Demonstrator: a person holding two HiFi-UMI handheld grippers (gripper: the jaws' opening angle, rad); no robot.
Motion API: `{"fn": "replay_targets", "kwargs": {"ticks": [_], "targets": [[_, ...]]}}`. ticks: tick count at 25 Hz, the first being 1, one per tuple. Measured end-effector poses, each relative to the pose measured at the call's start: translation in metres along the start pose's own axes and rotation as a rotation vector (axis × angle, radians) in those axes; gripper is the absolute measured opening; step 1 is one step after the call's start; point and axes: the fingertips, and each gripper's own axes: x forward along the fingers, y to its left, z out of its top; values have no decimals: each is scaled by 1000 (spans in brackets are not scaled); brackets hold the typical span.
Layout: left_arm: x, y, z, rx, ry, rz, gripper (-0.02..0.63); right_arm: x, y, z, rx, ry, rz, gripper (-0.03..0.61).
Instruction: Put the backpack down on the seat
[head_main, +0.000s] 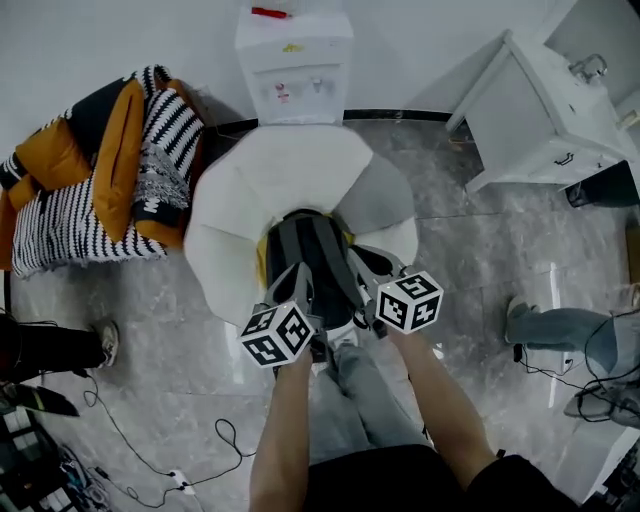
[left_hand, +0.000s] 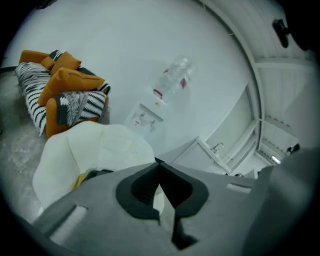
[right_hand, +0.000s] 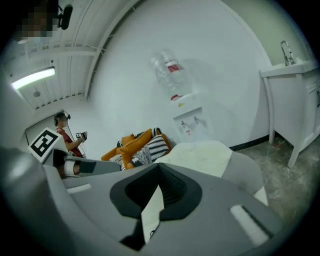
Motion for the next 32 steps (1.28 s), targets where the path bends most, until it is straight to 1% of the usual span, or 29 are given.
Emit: {"fn": "replay_targets", "kwargs": {"ticks": [3,4,7,10,12,14,17,19,22,23,25,27,29,32], "targets": [[-12,-45,31,134,-29,-39,0,-25,10,39,-18,-70,2,3],[-17,-55,39,163,-33,-53,0,-32,14,50,-20,-92,-2,3],[-34,-80,61,192,-61,-109,0,-48,27,83,-60,-142,-15,3],[-52,-103,78,243,-103,-126,0,-67,39,115,-118,-188,-21,3],[-63,-118,91,297,-130,-126,0,-76,51,136,-156,-218,-10,3],[-73,-134,113,363,-180,-116,0,-79,64,162,-206,-254,7,5],[-93,-158,142,448,-291,-84,0,-92,86,192,-296,-306,19,3],[-107,-171,158,487,-360,-54,0,-102,101,209,-361,-340,24,4],[-125,-188,188,543,-458,-33,0,-111,124,238,-444,-386,41,6],[-131,-192,197,553,-493,-20,0,-113,130,246,-468,-400,36,5],[-146,-197,211,536,-573,19,-1,-123,136,254,-504,-419,9,6],[-157,-208,217,522,-625,19,-2,-137,139,260,-534,-435,-30,6],[-158,-223,220,557,-628,-14,0,-144,141,270,-550,-457,-50,6],[-152,-233,219,587,-610,-39,0,-149,139,278,-518,-487,-45,6]]}}
